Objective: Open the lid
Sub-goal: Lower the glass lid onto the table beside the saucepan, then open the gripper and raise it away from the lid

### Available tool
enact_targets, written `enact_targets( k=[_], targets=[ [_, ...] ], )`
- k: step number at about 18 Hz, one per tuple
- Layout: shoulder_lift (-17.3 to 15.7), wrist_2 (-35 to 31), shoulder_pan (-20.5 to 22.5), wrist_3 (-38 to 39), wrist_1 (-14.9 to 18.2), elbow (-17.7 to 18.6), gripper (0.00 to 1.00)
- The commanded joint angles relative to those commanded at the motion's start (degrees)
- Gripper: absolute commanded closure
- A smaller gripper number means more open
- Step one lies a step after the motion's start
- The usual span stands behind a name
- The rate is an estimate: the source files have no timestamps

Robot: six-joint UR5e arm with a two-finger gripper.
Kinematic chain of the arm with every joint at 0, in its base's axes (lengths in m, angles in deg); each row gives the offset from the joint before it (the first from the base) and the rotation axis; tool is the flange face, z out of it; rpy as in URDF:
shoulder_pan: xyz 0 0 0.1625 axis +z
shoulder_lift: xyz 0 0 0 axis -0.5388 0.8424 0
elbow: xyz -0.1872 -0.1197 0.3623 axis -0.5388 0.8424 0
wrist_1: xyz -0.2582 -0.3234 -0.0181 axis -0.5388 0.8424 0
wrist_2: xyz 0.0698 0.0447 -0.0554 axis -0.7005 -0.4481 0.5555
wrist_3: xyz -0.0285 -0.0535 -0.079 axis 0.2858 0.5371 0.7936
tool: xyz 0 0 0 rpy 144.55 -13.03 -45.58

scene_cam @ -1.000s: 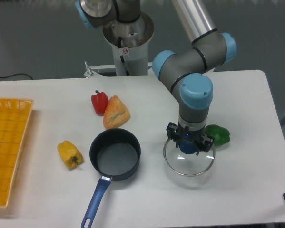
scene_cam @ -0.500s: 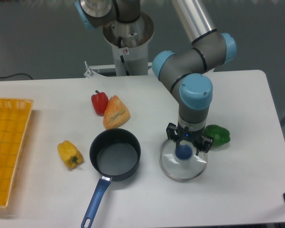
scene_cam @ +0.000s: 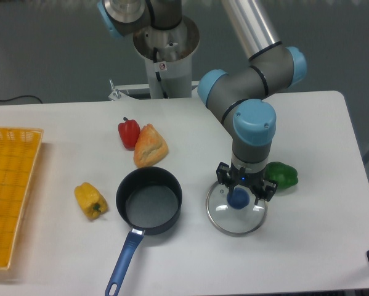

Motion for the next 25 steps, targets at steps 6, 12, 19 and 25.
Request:
enact_targets(
  k=[6, 12, 19, 25],
  targets=[
    [-1.32, 0.09, 0.18, -0.26, 0.0, -0.96, 0.1],
    [-2.37, -0.09, 0.18, 0.18, -0.09, -1.76, 0.0],
    [-2.29, -0.18, 0.35, -0.26, -0.53, -4.48, 0.0],
    [-5.79, -5.36, 5.61, -19.22, 0.61, -4.48, 0.0]
  ],
)
